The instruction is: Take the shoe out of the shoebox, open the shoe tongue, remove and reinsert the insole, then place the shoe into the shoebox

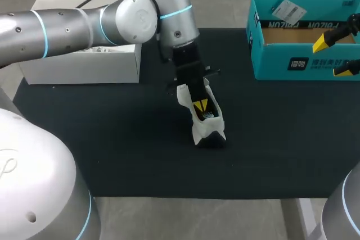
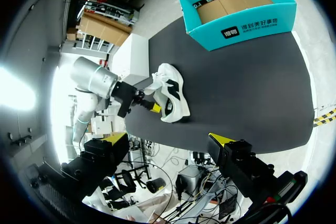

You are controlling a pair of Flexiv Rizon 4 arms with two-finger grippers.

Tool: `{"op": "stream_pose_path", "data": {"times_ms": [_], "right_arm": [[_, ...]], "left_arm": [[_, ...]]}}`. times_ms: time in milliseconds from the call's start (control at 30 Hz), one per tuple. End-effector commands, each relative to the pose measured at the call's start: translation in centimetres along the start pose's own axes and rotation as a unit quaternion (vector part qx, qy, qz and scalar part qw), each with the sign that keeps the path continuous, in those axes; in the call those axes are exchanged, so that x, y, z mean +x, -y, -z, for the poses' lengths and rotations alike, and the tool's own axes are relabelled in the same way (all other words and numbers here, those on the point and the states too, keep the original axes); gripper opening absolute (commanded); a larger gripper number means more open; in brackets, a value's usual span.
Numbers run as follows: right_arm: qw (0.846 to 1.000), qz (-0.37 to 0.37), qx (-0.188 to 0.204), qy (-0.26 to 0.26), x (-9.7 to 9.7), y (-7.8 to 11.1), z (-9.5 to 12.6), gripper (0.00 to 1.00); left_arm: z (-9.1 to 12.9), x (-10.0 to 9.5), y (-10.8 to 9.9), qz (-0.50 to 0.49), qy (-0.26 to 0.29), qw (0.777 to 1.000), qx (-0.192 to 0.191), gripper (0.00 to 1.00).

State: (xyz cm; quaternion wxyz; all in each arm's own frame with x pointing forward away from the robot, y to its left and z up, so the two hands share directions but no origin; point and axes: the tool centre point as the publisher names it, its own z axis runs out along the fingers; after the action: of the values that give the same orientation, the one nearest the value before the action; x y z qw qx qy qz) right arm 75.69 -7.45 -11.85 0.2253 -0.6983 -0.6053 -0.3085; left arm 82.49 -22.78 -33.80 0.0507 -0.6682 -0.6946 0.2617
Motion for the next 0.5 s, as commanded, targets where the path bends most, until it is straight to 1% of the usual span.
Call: {"op": "stream_pose_path", "data": {"times_ms": [33, 100, 333, 500], "right_arm": [[1.000, -0.001, 0.000, 0.001, 0.0, 0.0, -0.1, 1.00], [1.000, -0.001, 0.000, 0.001, 0.0, 0.0, -0.1, 1.00], [1.000, -0.001, 0.000, 0.001, 0.0, 0.0, -0.1, 1.00], [1.000, -0.001, 0.000, 0.001, 0.0, 0.0, -0.1, 1.00]], "left_arm": [[-1.1, -0.1, -0.8, 0.025, 0.016, 0.999, -0.018, 0.00], [-1.5, -0.1, -0.9, 0.020, 0.017, 1.000, -0.007, 0.00], [-3.3, -0.4, -1.1, 0.017, -0.013, 1.000, -0.008, 0.00], [-4.2, -0.3, -1.0, 0.018, -0.013, 1.000, -0.004, 0.00]]}}
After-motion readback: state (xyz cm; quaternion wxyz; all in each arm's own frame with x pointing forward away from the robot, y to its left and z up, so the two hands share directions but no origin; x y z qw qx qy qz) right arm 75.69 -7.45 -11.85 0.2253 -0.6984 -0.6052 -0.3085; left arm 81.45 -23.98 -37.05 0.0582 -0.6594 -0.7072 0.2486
